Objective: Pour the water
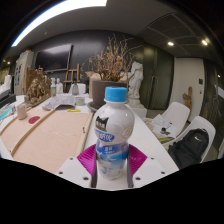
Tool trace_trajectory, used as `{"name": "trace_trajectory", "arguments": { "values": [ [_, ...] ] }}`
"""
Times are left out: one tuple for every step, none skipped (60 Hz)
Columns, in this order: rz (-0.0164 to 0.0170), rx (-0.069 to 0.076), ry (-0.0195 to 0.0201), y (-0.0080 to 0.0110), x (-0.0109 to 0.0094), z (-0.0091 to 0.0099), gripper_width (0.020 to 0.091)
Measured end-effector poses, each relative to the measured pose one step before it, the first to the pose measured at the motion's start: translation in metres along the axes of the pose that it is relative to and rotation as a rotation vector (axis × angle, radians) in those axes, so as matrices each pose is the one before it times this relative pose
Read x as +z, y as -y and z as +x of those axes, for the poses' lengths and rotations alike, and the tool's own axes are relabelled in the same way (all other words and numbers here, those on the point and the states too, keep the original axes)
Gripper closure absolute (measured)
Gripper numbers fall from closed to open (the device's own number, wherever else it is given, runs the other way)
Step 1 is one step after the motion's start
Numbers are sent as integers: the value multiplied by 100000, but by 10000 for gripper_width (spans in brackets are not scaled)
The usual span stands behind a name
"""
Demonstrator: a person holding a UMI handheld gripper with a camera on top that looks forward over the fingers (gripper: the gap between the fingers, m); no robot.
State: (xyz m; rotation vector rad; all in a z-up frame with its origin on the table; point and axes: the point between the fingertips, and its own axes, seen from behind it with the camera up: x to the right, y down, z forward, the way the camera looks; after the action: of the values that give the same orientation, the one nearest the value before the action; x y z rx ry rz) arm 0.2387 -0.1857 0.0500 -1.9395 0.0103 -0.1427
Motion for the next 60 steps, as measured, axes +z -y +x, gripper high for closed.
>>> {"name": "trace_trajectory", "arguments": {
  "values": [
    [-94,-414,-86,30,26,-38,699],
    [-83,-475,-62,34,21,-21,718],
    [-140,-453,-206,28,10,26,719],
    [-319,-347,-359,-23,29,31,719],
    [-323,-313,-309,-11,55,11,720],
    [-189,-403,-284,-37,138,-82,720],
    [-407,-492,-365,32,46,51,720],
    [-356,-514,-406,-7,44,20,729],
    [-269,-596,-468,19,9,49,733],
    [-143,-533,-574,68,-7,59,733],
    [-46,-637,-479,122,-35,53,732],
    [29,-713,-414,143,-17,35,733],
    [33,-713,-384,188,-26,11,733],
    [-45,-590,-388,219,-42,-14,732],
    [-36,-491,-440,283,-41,-3,732],
    [138,-385,-588,374,-59,11,733],
    [376,-337,-834,410,-66,103,733],
    [268,-414,-943,553,-76,-200,733],
    [236,-563,-660,498,-93,-46,733],
    [194,-610,-635,513,-80,-80,732],
    [346,-649,-793,631,-94,-54,732],
    [546,-772,-970,701,-87,-65,732],
    [649,-1033,-870,774,-96,-122,732],
    [701,-1293,-706,837,-87,-194,733],
    [776,-1426,-329,948,-33,203,732],
    [944,-1725,-1582,849,-153,-334,732],
    [1040,-1842,-1371,994,-149,-133,732],
    [1014,-2049,-1347,1051,-67,-172,732],
    [1040,-2044,-1154,1079,-111,-226,732],
    [1162,-1848,-1055,1171,-81,-277,731],
    [1242,-1699,-1133,1205,-69,-298,731],
    [1212,-1702,-1218,1219,-60,-294,731],
    [1022,-1926,-1199,1224,-63,-320,731],
    [906,-2075,-745,1292,25,-168,731],
    [877,-2146,-971,1143,-10,-81,731],
    [874,-2108,-1226,1315,-8,-512,733],
    [929,-2077,-1508,1243,-33,-657,732],
    [1024,-2046,-982,1282,8,-485,732],
    [1135,-2224,-864,1336,14,-569,732],
    [1227,-2418,-811,1338,44,-637,731],
    [1275,-2635,-851,1330,66,-619,731],
    [1266,-2934,-843,1293,92,-627,731],
    [1263,-3072,-795,1306,110,-642,731],
    [1268,-3184,-706,1304,57,-625,731],
    [1437,-3111,-612,1322,85,-664,731],
    [1540,-3113,-501,1317,119,-682,732],
    [1547,-3240,-508,1279,96,-686,732],
    [1215,-3487,-301,1182,117,-531,733],
    [1115,-3824,-522,1149,-19,-403,733],
    [1105,-4036,-358,1212,113,-780,732],
    [1132,-4007,-153,1171,151,-798,732],
    [1228,-3901,102,1128,183,-871,733],
    [1251,-3854,224,1127,168,-887,733],
    [1140,-3826,378,1098,191,-913,734],
    [1041,-3851,428,1066,156,-916,734],
    [1066,-3712,485,1022,131,-906,734],
    [992,-3674,543,1004,162,-911,733],
    [961,-3787,493,947,170,-859,734],
    [977,-3943,450,946,127,-799,735],
    [1301,-3917,167,904,355,-1025,735]
  ]
}}
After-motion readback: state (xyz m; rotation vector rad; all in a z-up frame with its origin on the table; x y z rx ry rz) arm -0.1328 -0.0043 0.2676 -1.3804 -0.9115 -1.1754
